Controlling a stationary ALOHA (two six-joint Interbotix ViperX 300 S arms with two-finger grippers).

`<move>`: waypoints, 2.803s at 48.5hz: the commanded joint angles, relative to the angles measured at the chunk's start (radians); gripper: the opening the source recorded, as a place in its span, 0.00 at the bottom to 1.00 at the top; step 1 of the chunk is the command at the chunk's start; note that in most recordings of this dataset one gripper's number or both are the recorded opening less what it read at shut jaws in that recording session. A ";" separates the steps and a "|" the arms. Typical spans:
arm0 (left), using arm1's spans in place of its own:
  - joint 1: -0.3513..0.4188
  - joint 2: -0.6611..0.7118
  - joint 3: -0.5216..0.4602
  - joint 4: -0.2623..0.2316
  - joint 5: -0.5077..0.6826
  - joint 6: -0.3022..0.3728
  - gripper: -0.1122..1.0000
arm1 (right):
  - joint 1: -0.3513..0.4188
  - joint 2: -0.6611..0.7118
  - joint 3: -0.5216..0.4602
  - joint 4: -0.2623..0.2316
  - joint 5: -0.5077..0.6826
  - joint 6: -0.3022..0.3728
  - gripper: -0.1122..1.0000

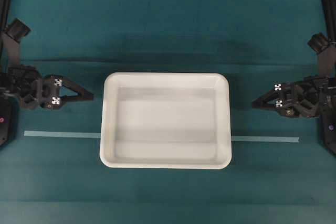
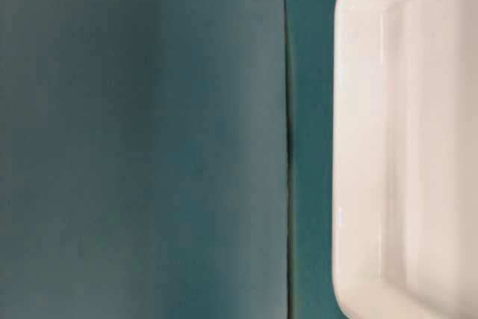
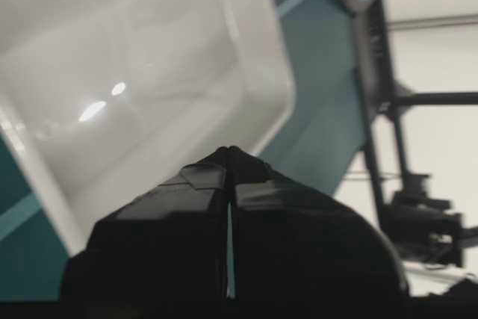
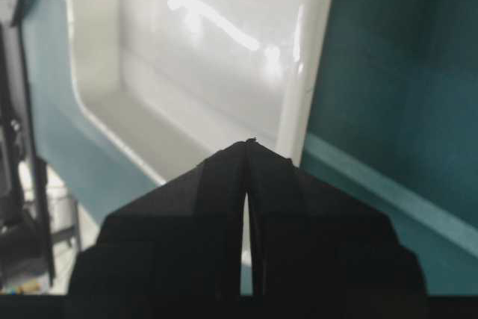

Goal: Lift the white case with both hands.
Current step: 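Move both grippers inward toward the left and right rims of the white tray, then close both grippers on the tray's left and right side walls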

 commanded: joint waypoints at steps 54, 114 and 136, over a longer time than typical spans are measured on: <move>-0.021 0.407 0.117 0.002 -0.433 -0.002 0.94 | 0.172 0.399 -0.011 -0.003 -0.417 0.153 0.93; -0.046 0.569 0.041 0.000 -0.502 -0.003 0.44 | 0.118 0.581 -0.167 -0.011 -0.258 0.252 0.44; -0.048 0.560 -0.002 0.000 -0.390 -0.046 0.18 | 0.118 0.561 -0.192 -0.015 -0.202 0.247 0.20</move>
